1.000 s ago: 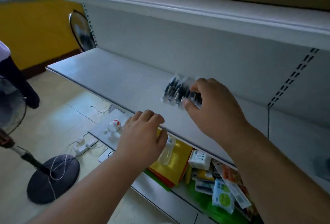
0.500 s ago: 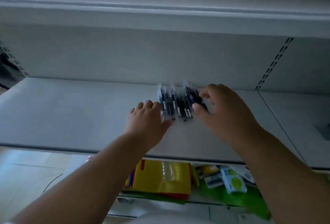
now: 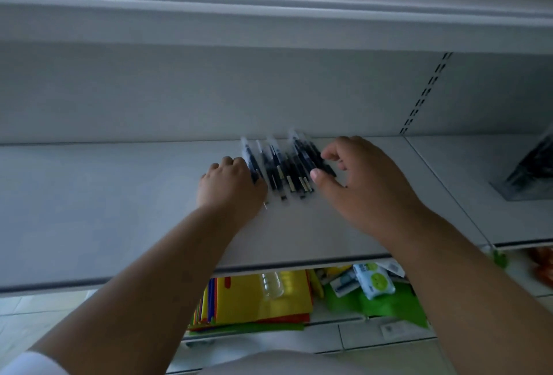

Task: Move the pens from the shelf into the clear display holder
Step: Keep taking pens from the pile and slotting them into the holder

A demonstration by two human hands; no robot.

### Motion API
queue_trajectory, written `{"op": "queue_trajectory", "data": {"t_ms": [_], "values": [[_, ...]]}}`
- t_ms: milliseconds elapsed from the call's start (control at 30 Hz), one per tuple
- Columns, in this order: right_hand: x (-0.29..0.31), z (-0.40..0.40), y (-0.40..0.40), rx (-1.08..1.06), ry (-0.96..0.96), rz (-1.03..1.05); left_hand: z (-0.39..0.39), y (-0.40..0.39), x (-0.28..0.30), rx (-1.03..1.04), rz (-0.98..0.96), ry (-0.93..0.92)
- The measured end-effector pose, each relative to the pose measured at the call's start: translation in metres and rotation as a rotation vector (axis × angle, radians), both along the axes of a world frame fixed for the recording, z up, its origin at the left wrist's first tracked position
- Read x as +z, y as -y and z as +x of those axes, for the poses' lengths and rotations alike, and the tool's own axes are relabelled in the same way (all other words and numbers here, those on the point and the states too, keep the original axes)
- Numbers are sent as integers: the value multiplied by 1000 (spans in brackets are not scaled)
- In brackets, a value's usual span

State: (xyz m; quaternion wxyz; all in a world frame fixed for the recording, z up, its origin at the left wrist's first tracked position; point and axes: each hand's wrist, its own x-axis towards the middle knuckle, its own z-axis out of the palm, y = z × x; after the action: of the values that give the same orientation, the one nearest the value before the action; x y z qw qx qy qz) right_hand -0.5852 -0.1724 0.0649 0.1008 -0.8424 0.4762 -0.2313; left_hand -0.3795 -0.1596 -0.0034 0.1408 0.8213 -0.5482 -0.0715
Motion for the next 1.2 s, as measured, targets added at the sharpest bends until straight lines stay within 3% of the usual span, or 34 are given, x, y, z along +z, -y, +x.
{"op": "queue_trajectory", "data": {"t_ms": [467, 600, 767, 933, 1200], "values": [[-5, -2, 12, 37, 27, -13, -1, 14, 15, 28, 192, 107], [-7, -5, 14, 38, 24, -24, 4, 5, 12, 4, 145, 73], [-11, -9, 23, 4, 43, -16, 6, -14, 7, -54, -160, -194], [-32, -3, 42, -55, 24, 57, -2, -39, 13, -86, -365, -732], [-63, 22, 53, -156, -6, 191, -7, -67, 24, -76, -470, -1055]]}}
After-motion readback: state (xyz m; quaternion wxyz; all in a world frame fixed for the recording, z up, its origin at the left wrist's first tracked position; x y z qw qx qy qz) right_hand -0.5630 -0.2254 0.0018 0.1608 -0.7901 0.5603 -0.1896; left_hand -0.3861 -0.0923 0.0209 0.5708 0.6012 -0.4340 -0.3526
